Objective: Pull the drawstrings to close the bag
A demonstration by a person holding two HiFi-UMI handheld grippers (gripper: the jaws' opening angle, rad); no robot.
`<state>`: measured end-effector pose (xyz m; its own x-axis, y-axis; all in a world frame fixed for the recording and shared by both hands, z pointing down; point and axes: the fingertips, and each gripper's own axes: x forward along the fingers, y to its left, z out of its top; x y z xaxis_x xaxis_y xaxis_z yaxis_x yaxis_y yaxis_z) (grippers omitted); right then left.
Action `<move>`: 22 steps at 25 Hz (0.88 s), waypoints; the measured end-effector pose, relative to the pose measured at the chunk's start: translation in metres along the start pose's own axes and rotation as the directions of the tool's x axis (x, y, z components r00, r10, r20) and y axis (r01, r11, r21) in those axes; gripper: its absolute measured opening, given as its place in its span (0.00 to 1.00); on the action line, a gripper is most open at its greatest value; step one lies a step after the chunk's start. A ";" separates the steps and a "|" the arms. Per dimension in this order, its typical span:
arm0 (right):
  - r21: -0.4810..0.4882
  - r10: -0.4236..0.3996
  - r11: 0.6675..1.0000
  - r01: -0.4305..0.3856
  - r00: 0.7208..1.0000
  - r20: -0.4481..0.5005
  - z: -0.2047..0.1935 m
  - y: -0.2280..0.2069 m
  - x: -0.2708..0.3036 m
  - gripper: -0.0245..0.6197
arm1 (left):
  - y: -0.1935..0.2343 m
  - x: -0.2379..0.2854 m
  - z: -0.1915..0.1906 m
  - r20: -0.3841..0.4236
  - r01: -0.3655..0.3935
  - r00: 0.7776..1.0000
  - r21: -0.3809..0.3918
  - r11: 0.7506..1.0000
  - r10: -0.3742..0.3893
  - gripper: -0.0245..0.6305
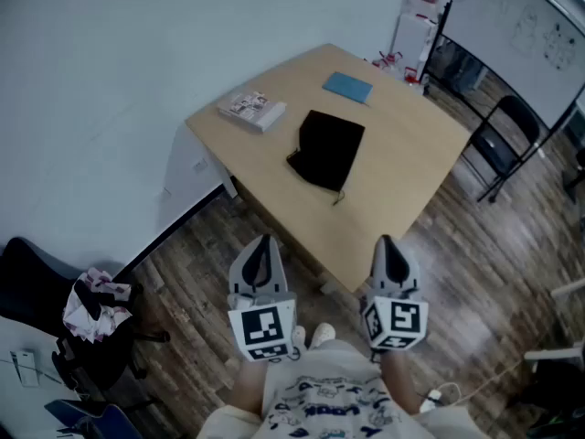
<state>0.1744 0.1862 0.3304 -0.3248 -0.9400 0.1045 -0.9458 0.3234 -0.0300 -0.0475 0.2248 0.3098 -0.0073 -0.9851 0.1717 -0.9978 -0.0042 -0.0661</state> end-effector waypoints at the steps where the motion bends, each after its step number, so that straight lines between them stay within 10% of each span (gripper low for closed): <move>1: 0.000 0.001 1.000 -0.001 1.000 -0.002 -0.001 -0.001 0.001 0.04 | 0.000 0.000 0.000 -0.001 0.000 1.000 0.000 1.000 0.000 0.03; 22: -0.005 0.044 0.999 -0.045 0.991 -0.124 -0.036 -0.011 0.043 0.04 | 0.003 0.030 -0.024 -0.069 -0.052 0.996 -0.011 0.999 0.051 0.03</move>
<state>0.1715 0.1464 0.3708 -0.3632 -0.9039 0.2258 -0.9300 0.3663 -0.0293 -0.0523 0.1992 0.3388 -0.0631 -0.9697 0.2358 -0.9967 0.0494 -0.0637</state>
